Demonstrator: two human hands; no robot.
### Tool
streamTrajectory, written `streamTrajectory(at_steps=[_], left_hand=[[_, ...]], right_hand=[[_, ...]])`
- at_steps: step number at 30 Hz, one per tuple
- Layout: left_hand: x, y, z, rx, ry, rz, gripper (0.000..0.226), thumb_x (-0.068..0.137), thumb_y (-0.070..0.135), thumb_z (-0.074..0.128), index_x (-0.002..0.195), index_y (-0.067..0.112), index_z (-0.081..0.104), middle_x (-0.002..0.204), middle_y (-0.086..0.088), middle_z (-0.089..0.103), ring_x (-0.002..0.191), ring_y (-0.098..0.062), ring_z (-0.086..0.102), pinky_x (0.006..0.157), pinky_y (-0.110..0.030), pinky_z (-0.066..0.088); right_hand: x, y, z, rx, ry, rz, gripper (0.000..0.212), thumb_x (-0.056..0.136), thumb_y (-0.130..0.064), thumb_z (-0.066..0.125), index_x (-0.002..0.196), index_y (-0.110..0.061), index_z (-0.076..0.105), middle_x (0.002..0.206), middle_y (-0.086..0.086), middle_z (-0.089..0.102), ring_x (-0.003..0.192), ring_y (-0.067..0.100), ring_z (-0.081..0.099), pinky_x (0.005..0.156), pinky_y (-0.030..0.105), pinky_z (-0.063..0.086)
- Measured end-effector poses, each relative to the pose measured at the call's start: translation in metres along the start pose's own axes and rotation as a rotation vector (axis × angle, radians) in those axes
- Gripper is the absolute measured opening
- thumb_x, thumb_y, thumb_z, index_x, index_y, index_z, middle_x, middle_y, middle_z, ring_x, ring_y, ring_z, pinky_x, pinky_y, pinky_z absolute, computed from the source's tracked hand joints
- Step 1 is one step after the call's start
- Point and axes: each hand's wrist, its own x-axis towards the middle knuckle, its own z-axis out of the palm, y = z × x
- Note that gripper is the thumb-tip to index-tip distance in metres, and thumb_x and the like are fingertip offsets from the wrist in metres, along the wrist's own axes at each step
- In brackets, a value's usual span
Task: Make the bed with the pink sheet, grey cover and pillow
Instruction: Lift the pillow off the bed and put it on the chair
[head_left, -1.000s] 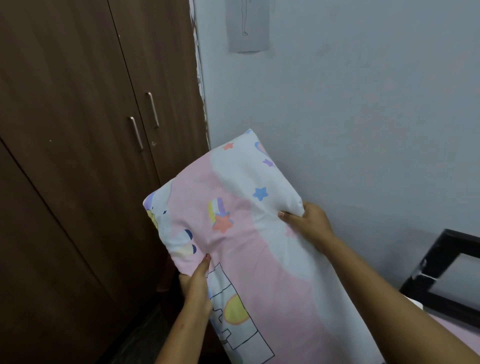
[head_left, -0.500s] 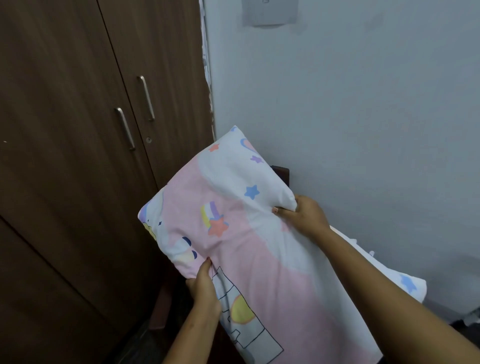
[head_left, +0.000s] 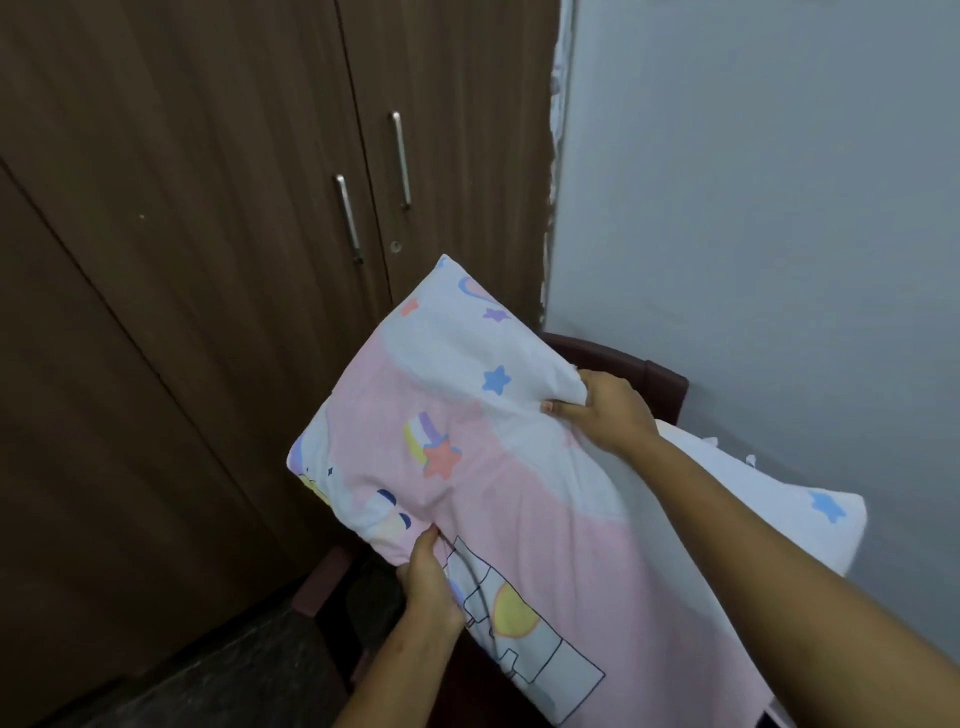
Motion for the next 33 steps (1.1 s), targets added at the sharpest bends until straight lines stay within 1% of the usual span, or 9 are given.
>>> streamTrajectory(at_steps=[4,6,9,13,17,23,26,30,33], left_hand=[[-0.024,0.006,0.005,-0.028,0.061,-0.048,0.03,0.084,0.027,0.061,0.108,0.009,0.063,0.09,-0.013,0.069,0.074,-0.029,0.064,0.064,-0.033,0.052],[-0.021,0.008,0.007,-0.034,0.075,-0.049,0.029,0.088,0.024,0.057,0.112,0.009,0.062,0.098,-0.012,0.069,0.08,-0.03,0.064,0.067,-0.033,0.052],[-0.009,0.007,0.012,-0.016,0.089,-0.05,0.036,0.086,0.023,0.057,0.119,0.008,0.061,0.112,-0.013,0.067,0.095,-0.033,0.065,0.08,-0.04,0.054],[0.014,0.005,0.024,0.013,0.093,-0.098,0.04,0.087,0.028,0.055,0.123,0.01,0.058,0.114,-0.013,0.066,0.079,-0.03,0.063,0.064,-0.035,0.05],[0.034,0.008,0.045,0.075,0.048,-0.16,0.037,0.09,0.026,0.052,0.124,0.011,0.056,0.118,-0.01,0.064,0.106,-0.031,0.06,0.098,-0.045,0.047],[0.066,0.006,0.063,0.194,0.018,-0.251,0.026,0.093,0.019,0.047,0.118,0.017,0.052,0.115,-0.008,0.06,0.105,-0.027,0.055,0.095,-0.043,0.045],[0.081,-0.001,0.062,0.303,-0.011,-0.292,0.022,0.093,0.022,0.05,0.113,0.018,0.055,0.11,-0.006,0.062,0.098,-0.024,0.058,0.085,-0.037,0.049],[0.093,0.001,0.068,0.466,-0.021,-0.344,0.009,0.093,0.021,0.054,0.094,0.013,0.057,0.085,-0.004,0.06,0.073,-0.018,0.056,0.061,-0.027,0.047],[0.098,0.018,0.075,0.904,-0.138,-0.45,0.016,0.083,0.022,0.061,0.094,0.01,0.056,0.093,-0.006,0.06,0.088,-0.021,0.056,0.076,-0.025,0.043]], right_hand=[[0.027,-0.007,0.014,-0.055,-0.096,-0.108,0.041,0.079,-0.057,0.065,0.104,-0.024,0.065,0.095,-0.007,0.067,0.089,0.021,0.063,0.07,0.033,0.049],[0.036,-0.012,0.021,-0.065,-0.122,-0.128,0.034,0.081,-0.054,0.065,0.098,-0.025,0.062,0.088,-0.008,0.062,0.088,0.02,0.062,0.065,0.03,0.042],[0.05,-0.014,0.032,-0.066,-0.148,-0.151,0.038,0.082,-0.052,0.065,0.108,-0.025,0.064,0.096,-0.005,0.067,0.09,0.02,0.062,0.066,0.028,0.041],[0.071,-0.012,0.043,-0.102,-0.162,-0.153,0.041,0.083,-0.051,0.064,0.115,-0.027,0.062,0.106,-0.004,0.068,0.097,0.02,0.061,0.067,0.028,0.04],[0.101,-0.008,0.049,-0.174,-0.148,-0.127,0.045,0.084,-0.051,0.062,0.122,-0.025,0.059,0.113,-0.003,0.066,0.102,0.02,0.06,0.074,0.03,0.044],[0.14,0.014,0.075,-0.316,-0.17,-0.014,0.048,0.086,-0.054,0.058,0.126,-0.028,0.054,0.117,-0.003,0.064,0.105,0.02,0.059,0.08,0.033,0.045],[0.145,0.032,0.098,-0.374,-0.194,0.023,0.05,0.086,-0.057,0.055,0.129,-0.031,0.052,0.118,-0.003,0.064,0.107,0.02,0.058,0.083,0.034,0.045],[0.155,0.047,0.111,-0.428,-0.217,0.093,0.054,0.087,-0.058,0.053,0.132,-0.029,0.048,0.121,-0.001,0.062,0.111,0.023,0.057,0.091,0.037,0.041],[0.161,0.052,0.117,-0.502,-0.245,0.145,0.057,0.087,-0.059,0.051,0.133,-0.026,0.044,0.123,0.001,0.06,0.114,0.025,0.055,0.095,0.038,0.036]])
